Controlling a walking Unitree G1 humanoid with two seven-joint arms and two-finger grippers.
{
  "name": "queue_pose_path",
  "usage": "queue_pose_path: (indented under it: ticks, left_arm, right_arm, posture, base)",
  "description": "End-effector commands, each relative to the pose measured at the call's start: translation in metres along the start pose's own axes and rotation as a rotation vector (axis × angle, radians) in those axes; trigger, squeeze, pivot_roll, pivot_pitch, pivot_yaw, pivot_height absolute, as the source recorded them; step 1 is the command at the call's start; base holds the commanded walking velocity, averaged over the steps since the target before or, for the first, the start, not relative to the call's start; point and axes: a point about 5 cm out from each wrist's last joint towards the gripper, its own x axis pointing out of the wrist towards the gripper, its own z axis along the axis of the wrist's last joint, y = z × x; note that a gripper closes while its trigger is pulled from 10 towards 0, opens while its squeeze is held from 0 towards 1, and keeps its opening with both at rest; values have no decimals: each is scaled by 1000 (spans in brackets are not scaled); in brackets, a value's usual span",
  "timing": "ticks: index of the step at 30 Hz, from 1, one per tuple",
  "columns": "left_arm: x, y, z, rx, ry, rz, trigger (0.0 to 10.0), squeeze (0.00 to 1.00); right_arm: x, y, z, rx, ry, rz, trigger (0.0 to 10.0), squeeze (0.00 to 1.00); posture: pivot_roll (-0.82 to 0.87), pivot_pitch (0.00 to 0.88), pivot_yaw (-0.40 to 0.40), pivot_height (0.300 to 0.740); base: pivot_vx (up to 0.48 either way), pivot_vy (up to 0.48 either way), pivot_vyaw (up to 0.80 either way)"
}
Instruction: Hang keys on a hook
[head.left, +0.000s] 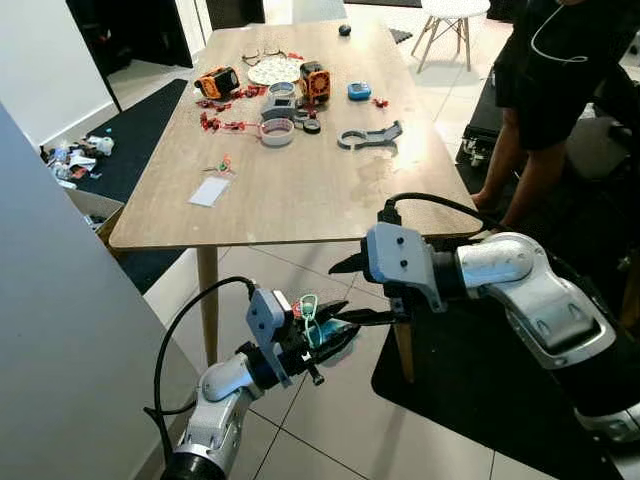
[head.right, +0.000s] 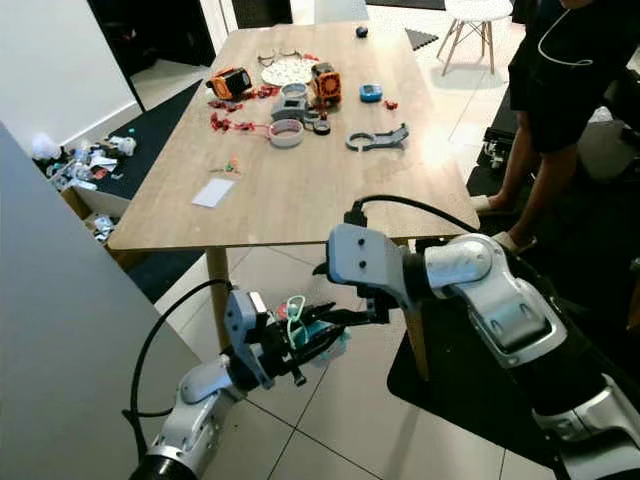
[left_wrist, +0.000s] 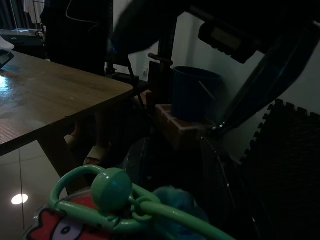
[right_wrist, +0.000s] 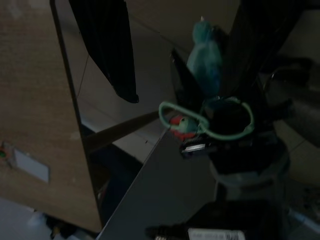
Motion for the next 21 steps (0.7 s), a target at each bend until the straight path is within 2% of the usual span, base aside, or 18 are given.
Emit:
queue_pose_path:
  ticks: [1,12,15,17,21]
  left_arm:
    - [-3,1,-2,13,21,-2,10000,0]
    - [-3,0,-2,12,21,-4,10000,0]
    - [-3,0,-2,12,21,-5,10000,0]
    - [-3,0,-2,13,20,-8,10000,0]
    - [-2,0,-2,15,21,-9,10000,0]
  right_arm:
    - [1,2,1,-8,16,4,10000,0]
    - [11,-8,-5,-49,53,-80,10000,0]
    - [12,-8,-5,-52,53,-82,10000,0]
    - [23,-5,-4,-47,22,-67,10000,0]
    - [27,-2,-5,-40,16,-50,10000,0]
  posture:
    - [-127,63,65,740]
    - [-126,67,65,740]
    - [-126,67,65,740]
    - [-126,67,65,740]
    - [-123,69,63,740]
  base:
    - [0,0,0]
    - [0,0,0]
    - [0,0,0]
    - [0,0,0]
    - [0,0,0]
